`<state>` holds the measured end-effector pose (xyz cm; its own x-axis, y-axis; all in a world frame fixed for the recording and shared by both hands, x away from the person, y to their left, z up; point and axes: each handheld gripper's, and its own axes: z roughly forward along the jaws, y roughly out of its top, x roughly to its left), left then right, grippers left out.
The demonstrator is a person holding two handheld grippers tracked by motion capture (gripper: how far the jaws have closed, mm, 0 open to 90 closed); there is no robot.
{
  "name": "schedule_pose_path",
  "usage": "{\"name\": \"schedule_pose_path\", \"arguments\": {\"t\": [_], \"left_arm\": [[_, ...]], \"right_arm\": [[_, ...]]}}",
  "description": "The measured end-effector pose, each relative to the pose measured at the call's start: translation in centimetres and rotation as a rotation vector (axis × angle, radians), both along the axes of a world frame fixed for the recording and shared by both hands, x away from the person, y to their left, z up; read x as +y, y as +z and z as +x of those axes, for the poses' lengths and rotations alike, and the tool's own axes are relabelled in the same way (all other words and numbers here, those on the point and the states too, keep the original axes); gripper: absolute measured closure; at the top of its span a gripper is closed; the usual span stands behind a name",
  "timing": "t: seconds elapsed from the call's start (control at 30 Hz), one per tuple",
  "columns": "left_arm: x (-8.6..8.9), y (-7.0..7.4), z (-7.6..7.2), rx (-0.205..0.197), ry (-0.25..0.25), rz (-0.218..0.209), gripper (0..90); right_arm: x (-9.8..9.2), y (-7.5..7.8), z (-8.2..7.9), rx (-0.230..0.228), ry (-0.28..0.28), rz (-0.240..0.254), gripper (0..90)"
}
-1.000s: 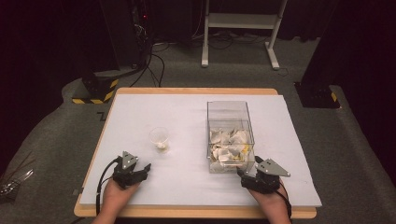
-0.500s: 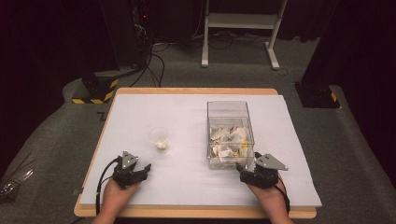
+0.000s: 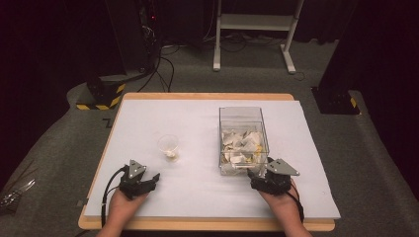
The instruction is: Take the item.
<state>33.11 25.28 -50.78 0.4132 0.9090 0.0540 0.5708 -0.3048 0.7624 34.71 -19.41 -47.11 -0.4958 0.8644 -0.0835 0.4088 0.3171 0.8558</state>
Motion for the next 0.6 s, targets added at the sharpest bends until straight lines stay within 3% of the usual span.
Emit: {"name": "schedule_pose_path", "arguments": {"t": [0.6], "left_arm": [[0.06,-0.01,0.05,0.008,-0.001,-0.013,37.2]], "right_arm": [[0.01,-0.21,0.58,-0.007,-0.055,0.006,11.7]]}}
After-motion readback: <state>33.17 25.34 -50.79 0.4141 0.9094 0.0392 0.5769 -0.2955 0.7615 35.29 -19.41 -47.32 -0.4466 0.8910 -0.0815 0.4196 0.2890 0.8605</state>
